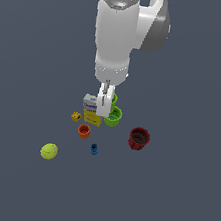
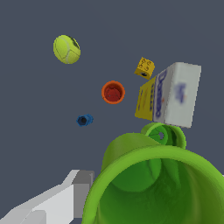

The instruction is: Pick up a designated object from a clutter of objects.

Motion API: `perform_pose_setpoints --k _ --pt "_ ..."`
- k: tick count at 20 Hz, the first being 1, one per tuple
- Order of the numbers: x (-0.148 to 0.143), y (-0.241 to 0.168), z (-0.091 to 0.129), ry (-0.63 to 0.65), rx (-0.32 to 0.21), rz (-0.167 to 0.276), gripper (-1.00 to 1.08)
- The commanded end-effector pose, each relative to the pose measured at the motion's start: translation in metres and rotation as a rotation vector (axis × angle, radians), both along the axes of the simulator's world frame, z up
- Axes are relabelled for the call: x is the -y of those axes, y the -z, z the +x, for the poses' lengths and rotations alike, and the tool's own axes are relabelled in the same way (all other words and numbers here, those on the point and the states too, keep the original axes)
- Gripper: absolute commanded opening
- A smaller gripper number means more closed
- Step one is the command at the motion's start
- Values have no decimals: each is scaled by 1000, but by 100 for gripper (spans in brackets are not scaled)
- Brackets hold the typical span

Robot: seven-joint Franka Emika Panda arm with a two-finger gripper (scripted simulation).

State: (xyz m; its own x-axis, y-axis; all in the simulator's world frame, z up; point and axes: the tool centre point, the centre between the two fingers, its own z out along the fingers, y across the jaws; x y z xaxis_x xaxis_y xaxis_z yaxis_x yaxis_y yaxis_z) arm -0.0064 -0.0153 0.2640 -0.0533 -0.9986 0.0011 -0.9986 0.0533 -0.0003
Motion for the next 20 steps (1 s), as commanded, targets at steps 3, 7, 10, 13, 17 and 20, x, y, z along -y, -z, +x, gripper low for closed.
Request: perform_pose_setpoints --k 3,7,10,13,17,20 --pt "1 -49 -4 0 0 -1 -100" --pt "2 -87 -5 0 0 0 -100" --pt "2 -110 -6 -1 0 0 -100" --pt "2 -128 -7 -1 0 0 -100" --pt "2 -145 -6 -2 0 1 -100" --pt "2 -152 -6 -2 0 1 -100"
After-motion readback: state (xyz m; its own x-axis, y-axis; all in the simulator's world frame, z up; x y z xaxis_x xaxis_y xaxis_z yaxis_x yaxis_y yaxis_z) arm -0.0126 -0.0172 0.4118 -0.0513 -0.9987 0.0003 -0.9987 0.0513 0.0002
